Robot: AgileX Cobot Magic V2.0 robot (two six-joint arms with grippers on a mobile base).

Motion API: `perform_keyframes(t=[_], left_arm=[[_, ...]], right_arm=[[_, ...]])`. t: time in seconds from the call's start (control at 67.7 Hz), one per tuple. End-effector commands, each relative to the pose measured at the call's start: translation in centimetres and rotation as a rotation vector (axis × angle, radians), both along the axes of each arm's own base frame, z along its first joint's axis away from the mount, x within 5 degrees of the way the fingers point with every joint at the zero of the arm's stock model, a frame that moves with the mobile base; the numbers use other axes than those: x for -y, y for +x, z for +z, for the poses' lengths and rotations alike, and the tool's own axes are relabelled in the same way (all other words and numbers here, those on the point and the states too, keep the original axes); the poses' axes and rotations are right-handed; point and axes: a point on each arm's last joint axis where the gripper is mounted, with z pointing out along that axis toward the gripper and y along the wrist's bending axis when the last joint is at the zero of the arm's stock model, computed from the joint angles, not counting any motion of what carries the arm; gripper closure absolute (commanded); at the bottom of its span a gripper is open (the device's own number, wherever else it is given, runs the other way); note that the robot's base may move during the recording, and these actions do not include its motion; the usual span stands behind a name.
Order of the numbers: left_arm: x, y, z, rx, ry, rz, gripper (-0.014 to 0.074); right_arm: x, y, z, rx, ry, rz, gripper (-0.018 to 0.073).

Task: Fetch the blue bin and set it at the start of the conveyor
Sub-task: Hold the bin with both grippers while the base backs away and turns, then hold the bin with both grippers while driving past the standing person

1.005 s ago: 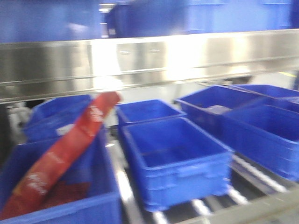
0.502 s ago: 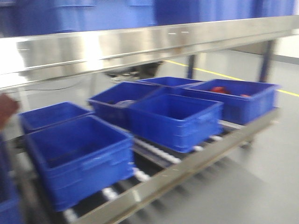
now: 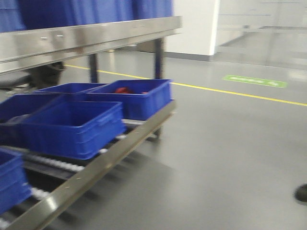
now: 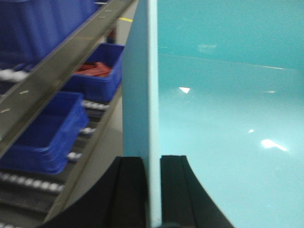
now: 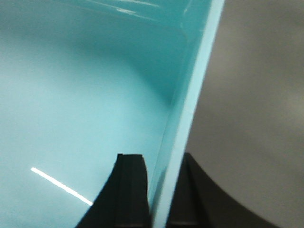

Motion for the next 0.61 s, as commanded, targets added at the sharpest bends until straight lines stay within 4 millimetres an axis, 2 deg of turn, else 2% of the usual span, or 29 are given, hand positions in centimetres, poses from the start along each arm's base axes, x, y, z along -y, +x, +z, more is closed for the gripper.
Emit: perform_keyframes(t=[0.0, 0.591], left_arm=[[-0.09, -0.51, 1.54, 0.099, -0.05, -0.01, 0.0708], [-0.1, -0.49, 1.6, 0.106, -0.048, -0.009, 0.0708]], right_arm=[[0.37, -0.21, 0.66, 0.038, -0.029, 0.004, 0.0711], [0.37, -0.21, 0.66, 0.038, -0.029, 0.004, 0.0711]])
